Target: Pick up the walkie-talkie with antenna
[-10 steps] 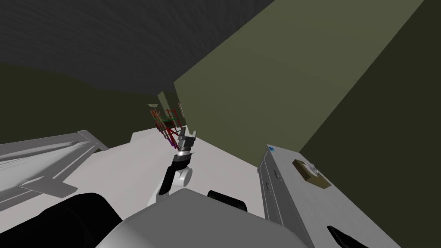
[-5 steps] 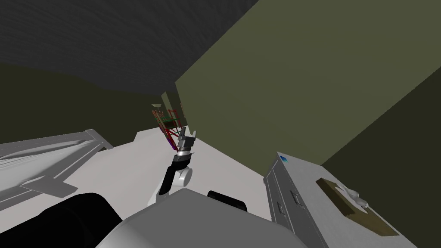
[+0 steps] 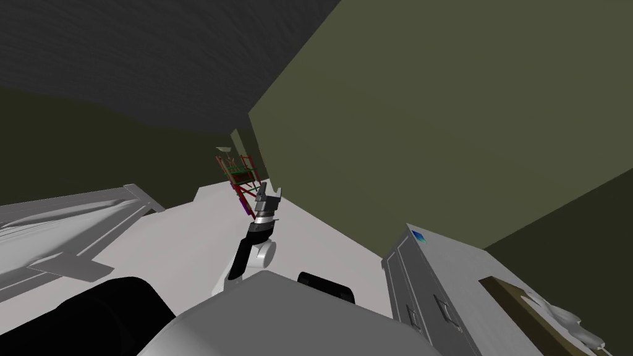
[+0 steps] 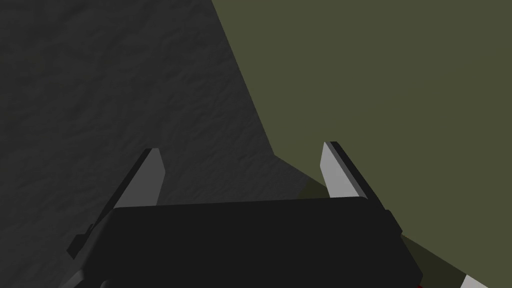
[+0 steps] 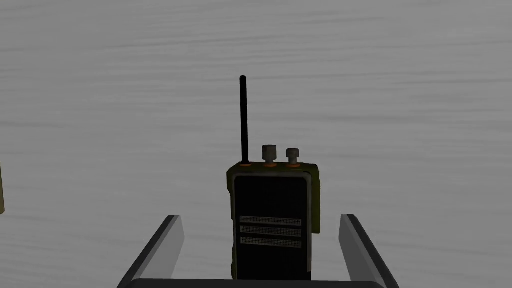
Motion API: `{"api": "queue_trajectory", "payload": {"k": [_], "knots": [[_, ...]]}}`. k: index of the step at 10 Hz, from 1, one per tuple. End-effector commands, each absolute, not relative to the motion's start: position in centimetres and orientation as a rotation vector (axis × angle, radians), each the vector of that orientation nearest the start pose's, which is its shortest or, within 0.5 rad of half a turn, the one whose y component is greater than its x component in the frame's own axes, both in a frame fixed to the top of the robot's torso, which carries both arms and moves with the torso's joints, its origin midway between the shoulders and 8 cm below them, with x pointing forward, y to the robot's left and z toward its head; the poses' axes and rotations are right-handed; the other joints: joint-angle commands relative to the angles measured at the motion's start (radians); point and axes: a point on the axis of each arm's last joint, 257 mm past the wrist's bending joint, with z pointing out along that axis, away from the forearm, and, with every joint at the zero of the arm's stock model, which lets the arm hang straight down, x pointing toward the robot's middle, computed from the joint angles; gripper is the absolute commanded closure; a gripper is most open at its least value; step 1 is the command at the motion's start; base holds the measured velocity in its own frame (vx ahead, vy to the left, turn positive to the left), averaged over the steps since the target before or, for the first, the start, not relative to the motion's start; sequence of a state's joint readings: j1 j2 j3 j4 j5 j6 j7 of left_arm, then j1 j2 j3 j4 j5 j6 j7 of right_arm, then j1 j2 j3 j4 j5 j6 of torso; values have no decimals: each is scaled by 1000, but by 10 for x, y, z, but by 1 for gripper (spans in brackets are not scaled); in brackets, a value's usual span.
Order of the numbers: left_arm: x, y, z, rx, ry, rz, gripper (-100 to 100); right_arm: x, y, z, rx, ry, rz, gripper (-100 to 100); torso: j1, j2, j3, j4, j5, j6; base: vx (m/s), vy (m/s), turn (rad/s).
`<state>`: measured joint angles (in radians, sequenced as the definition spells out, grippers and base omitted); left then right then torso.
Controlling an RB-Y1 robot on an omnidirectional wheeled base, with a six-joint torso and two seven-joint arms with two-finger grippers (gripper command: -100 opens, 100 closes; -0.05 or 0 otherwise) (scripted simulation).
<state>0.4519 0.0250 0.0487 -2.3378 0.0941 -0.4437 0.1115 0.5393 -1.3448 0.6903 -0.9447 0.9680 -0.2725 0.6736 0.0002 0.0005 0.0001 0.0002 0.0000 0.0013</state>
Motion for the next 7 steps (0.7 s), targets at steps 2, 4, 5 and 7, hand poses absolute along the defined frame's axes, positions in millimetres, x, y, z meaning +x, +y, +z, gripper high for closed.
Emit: {"api": "queue_trajectory", "payload": {"k": [2, 4, 5, 7], "knots": [[340, 296, 56, -692, 512, -1450, 0, -46, -713, -452, -1816, 2724, -463, -100, -2, 1, 0, 0, -1, 0, 10, -66, 54], [340, 296, 56, -692, 512, -1450, 0, -42, -716, -449, -1822, 2720, -463, 100, -1, 2, 1, 0, 0, 0, -1, -20, -2], [340, 296, 56, -692, 512, -1450, 0, -44, -715, -450, -1823, 2723, -457, 100, 0, 2, 1, 1, 1, -2, 0, -2, 13], [340, 296, 56, -692, 512, -1450, 0, -43, -715, -450, -1823, 2721, -460, 100, 1, 2, 1, 1, 1, 0, 0, 0, 0]]}}
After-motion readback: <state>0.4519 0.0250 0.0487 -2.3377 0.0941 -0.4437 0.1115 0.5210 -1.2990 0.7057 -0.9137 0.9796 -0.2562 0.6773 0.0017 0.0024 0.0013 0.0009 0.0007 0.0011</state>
